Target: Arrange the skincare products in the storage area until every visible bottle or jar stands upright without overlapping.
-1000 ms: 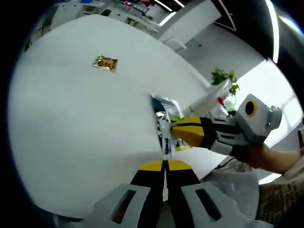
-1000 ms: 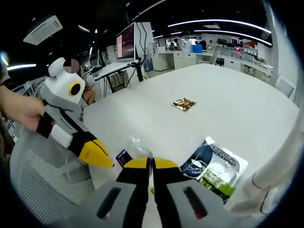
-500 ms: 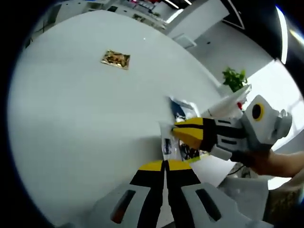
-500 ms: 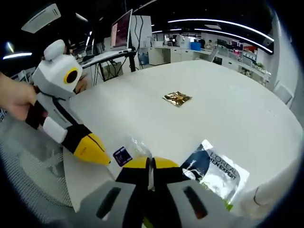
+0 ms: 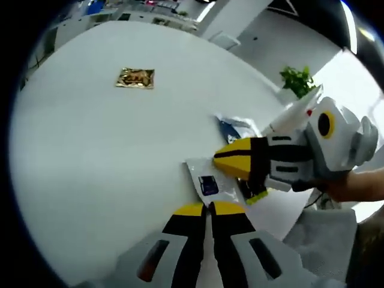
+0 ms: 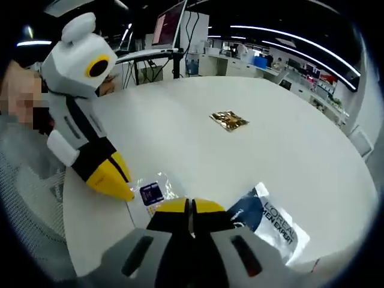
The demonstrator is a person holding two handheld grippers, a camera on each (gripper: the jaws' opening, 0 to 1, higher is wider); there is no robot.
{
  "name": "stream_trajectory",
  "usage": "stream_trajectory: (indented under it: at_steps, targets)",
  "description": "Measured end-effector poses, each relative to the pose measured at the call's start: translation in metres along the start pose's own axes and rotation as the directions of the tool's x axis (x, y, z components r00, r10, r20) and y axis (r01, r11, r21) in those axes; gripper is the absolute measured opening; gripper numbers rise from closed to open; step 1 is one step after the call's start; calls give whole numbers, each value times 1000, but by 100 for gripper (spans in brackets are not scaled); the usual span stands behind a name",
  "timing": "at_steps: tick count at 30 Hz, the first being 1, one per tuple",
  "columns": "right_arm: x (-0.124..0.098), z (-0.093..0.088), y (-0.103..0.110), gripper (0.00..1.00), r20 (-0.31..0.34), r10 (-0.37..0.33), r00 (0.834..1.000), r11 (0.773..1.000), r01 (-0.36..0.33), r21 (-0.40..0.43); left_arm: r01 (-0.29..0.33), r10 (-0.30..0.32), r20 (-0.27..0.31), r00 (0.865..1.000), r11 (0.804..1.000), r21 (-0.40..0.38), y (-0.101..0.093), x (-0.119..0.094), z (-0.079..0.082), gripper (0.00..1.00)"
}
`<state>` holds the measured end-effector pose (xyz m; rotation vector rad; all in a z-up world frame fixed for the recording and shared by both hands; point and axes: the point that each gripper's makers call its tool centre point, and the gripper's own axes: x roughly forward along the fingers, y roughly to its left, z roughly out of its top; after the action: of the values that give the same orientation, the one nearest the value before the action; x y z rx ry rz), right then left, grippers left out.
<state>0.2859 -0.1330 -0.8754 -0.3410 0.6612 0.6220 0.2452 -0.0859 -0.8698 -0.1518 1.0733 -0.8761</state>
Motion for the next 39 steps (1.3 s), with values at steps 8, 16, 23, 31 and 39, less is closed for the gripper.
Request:
stream_trajectory:
  at_steps: [8, 16, 23, 31, 39]
  targets:
    - [1, 0, 2, 2, 9, 14, 1000, 999, -14, -40, -74, 125, -93, 988, 903, 424, 8, -2, 0, 9]
    - [4, 4, 3, 2, 8, 55, 998, 987, -53, -150, -98, 143, -33, 989, 813, 574, 0, 2, 19, 17]
    - [5, 6, 4, 2, 8, 72, 997, 981, -70, -181, -107, 156, -19, 988, 753, 649, 2, 20, 27, 14]
    - [6, 7, 3, 3, 16, 73, 997, 980, -68, -188, -101, 156, -24, 987, 741, 664, 1, 23, 24, 14]
    - [7, 9, 2, 4, 16, 67, 998, 976, -62, -207, -146, 194, -9, 981, 766, 626, -1, 23, 22, 12]
